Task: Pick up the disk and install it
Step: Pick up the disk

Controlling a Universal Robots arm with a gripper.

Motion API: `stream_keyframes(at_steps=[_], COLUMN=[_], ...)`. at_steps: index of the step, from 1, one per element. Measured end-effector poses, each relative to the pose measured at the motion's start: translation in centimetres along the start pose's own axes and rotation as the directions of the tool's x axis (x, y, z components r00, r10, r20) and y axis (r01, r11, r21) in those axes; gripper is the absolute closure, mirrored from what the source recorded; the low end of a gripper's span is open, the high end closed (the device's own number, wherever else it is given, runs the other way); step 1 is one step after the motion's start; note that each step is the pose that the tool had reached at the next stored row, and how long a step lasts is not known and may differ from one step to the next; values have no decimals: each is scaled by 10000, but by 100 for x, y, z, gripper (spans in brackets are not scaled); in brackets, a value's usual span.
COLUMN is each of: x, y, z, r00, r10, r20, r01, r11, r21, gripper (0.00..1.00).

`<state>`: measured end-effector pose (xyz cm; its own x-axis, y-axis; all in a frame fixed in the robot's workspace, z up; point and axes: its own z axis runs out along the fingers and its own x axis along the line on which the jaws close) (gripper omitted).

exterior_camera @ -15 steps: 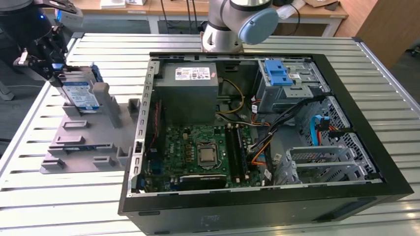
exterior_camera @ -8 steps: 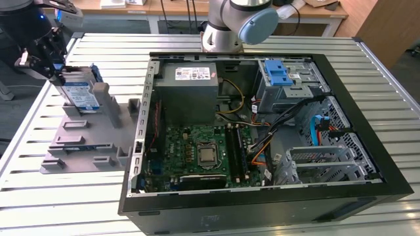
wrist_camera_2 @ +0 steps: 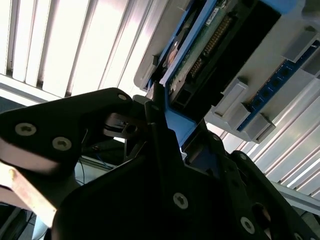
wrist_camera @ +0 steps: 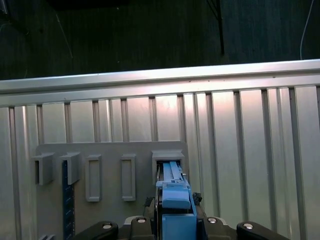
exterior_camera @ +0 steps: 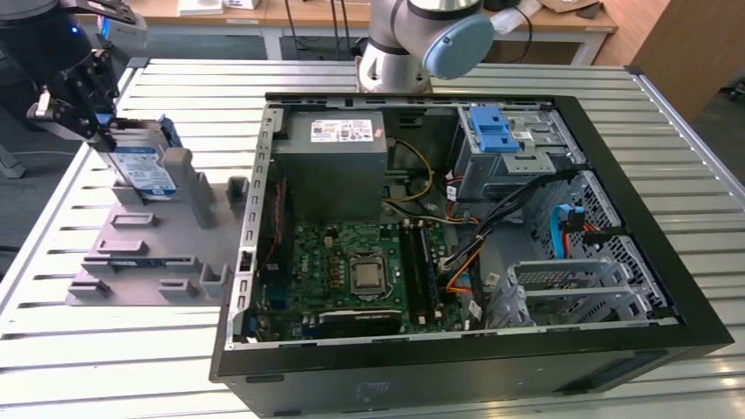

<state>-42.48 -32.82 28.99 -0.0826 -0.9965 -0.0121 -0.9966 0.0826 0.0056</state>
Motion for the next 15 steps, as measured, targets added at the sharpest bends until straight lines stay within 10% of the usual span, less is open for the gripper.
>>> stream_keyframes(at_steps=[15], x=[1], y=[0], z=[0], r00=[9985], r10=[-542], r20=[-3], r01=[542], r11=[9985], r21=[-6], gripper=[62])
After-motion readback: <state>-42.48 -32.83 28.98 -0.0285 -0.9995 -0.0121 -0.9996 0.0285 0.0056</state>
